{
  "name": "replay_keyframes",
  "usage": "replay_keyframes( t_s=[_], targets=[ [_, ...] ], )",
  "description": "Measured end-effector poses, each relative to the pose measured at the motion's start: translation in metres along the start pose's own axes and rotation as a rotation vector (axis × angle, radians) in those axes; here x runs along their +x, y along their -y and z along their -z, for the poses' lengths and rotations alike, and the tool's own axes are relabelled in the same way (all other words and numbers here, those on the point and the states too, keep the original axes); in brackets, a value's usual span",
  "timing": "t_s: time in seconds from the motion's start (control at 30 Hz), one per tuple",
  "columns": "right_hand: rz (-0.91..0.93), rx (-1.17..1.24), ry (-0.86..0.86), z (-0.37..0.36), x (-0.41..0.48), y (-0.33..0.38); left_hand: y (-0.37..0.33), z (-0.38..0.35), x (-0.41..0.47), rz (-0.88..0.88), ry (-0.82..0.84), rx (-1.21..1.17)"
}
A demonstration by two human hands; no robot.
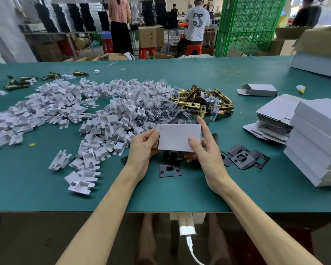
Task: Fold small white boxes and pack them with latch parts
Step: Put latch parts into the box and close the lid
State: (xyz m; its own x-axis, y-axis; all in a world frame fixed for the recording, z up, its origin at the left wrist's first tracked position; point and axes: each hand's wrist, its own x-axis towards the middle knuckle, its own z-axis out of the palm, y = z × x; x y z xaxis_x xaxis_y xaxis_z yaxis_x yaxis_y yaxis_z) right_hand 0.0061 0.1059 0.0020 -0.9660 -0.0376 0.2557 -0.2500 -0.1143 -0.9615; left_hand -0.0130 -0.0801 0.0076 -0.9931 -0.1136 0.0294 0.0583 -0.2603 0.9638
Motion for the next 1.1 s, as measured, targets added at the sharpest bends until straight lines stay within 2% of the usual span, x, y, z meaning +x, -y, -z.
replay_keyframes(
  t_s=[0.2, 0.57, 0.7, 0.8, 1.1],
  targets=[
    [-0.034, -0.076, -0.003, -0.0037, -0.0005, -0.0028, -0.0009, -0.0001, 0.0005, -0.011, -0.005, -0.006],
    [-0.04, -0.303, 0.136, -0.0043, -0.0026, -0.0021, -0.0029, -0.0013, -0.0043, -0.056, 0.021, 0.038],
    [-0.021, -0.315, 0.13, -0.0046, -0.0023, -0.0007, -0.0011, -0.0032, -0.0046, -0.075, 0.032, 0.075],
    [-0.01, -0.337, 0.105, -0.0054, -0.0029, -0.0018, 0.0001, -0.0035, -0.004, -0.065, 0.079, 0.05],
    [-0.007, -0.318, 0.068, -0.0071, -0.0029, -0.004, -0.0019, -0.0029, -0.0067, -0.085, 0.297, 0.198]
  ],
)
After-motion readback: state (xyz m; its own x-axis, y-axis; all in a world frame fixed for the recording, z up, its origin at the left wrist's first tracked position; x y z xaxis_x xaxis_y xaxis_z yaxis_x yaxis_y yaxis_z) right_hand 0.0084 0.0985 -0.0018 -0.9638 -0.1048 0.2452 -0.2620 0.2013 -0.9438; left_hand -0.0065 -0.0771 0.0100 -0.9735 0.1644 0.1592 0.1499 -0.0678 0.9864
